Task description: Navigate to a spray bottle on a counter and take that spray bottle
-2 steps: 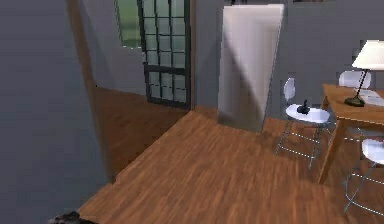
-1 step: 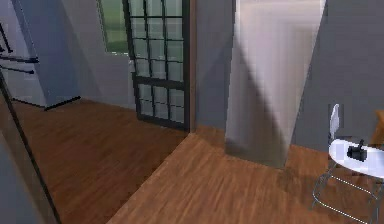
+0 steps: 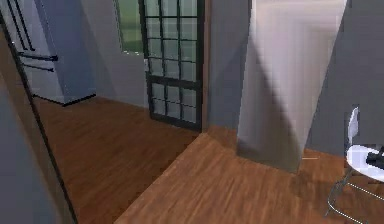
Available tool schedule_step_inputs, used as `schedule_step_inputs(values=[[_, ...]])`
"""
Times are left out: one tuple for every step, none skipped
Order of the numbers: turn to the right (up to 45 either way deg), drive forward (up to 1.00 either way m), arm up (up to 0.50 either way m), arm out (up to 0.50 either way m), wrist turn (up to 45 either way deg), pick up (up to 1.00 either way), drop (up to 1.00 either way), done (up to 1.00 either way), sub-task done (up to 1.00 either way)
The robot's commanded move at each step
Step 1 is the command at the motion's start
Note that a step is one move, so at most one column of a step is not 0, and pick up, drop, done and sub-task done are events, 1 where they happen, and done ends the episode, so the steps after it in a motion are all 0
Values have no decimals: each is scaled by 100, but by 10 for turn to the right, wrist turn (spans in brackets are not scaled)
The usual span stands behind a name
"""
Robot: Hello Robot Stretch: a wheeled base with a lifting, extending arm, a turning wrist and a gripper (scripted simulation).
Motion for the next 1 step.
schedule_step_inputs(values=[[0, 100, 0, 0, 0, 0, 0, 0, 0]])
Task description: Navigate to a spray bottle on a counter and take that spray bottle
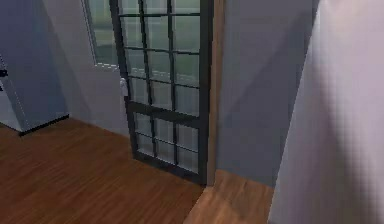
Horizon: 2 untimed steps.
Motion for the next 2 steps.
schedule_step_inputs(values=[[-60, 0, 0, 0, 0, 0, 0, 0, 0], [0, 40, 0, 0, 0, 0, 0, 0, 0]])
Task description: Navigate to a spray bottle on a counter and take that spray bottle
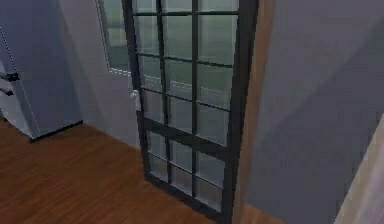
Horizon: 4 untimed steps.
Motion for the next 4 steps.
schedule_step_inputs(values=[[-450, 0, 0, 0, 0, 0, 0, 0, 0], [-60, 0, 0, 0, 0, 0, 0, 0, 0], [0, 100, 0, 0, 0, 0, 0, 0, 0], [-60, 0, 0, 0, 0, 0, 0, 0, 0]])
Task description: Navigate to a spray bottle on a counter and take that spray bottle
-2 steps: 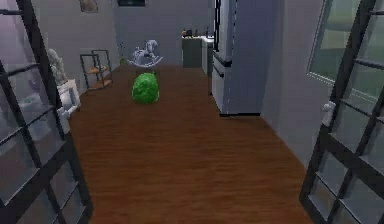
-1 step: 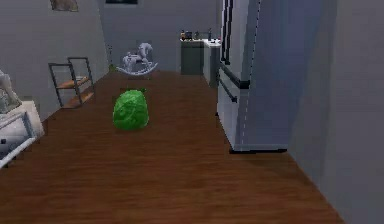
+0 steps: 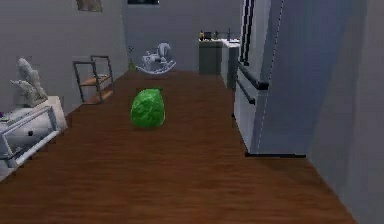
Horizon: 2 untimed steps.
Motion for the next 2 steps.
schedule_step_inputs(values=[[0, 50, 0, 0, 0, 0, 0, 0, 0], [-450, 0, 0, 0, 0, 0, 0, 0, 0]])
